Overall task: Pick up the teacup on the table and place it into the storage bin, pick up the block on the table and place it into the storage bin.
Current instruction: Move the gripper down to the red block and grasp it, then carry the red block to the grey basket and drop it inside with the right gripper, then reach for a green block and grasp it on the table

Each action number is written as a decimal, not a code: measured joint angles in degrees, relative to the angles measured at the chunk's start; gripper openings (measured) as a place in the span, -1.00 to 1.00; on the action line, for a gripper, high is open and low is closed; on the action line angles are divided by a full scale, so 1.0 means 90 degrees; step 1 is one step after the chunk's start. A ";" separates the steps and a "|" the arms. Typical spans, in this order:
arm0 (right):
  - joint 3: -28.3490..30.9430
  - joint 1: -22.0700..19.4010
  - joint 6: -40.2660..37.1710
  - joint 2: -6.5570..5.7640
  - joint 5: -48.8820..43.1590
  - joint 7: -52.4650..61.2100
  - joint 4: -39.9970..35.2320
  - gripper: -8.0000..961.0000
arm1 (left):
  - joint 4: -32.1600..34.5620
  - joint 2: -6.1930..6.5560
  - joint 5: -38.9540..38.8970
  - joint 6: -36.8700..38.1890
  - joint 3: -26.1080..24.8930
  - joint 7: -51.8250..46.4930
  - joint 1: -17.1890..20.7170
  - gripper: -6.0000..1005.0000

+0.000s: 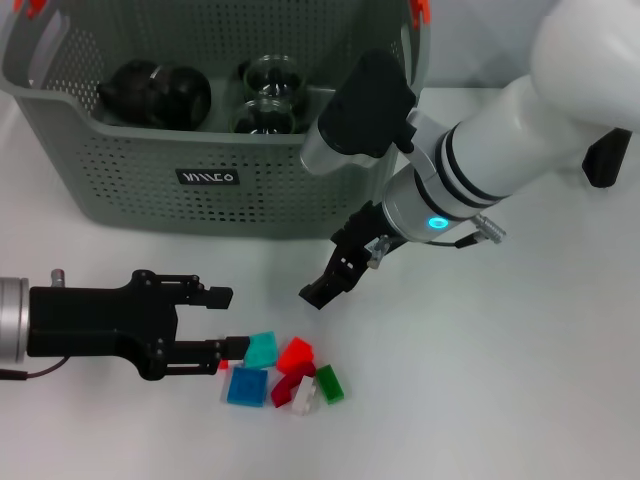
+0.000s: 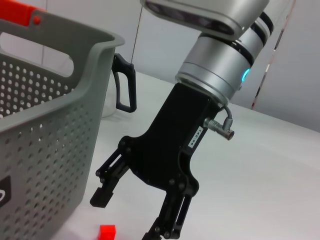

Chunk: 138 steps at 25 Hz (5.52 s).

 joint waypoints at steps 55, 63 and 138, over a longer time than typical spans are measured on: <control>-0.0807 -0.0031 0.1154 0.0041 0.0727 -0.0054 0.0734 -0.06 | -0.0268 -0.0009 0.0000 -0.0059 0.0025 0.0167 -0.0017 0.32; -0.0819 -0.0067 0.1129 0.0023 0.0725 -0.0067 0.0719 -0.43 | -0.0328 0.0008 0.0000 -0.0067 -0.0002 0.0166 -0.0049 0.32; 0.4079 0.0212 -0.1140 -0.0129 -0.0823 -0.0990 -0.2415 0.23 | -0.0277 0.0087 -0.0013 0.0046 -0.0831 0.0175 0.0038 0.32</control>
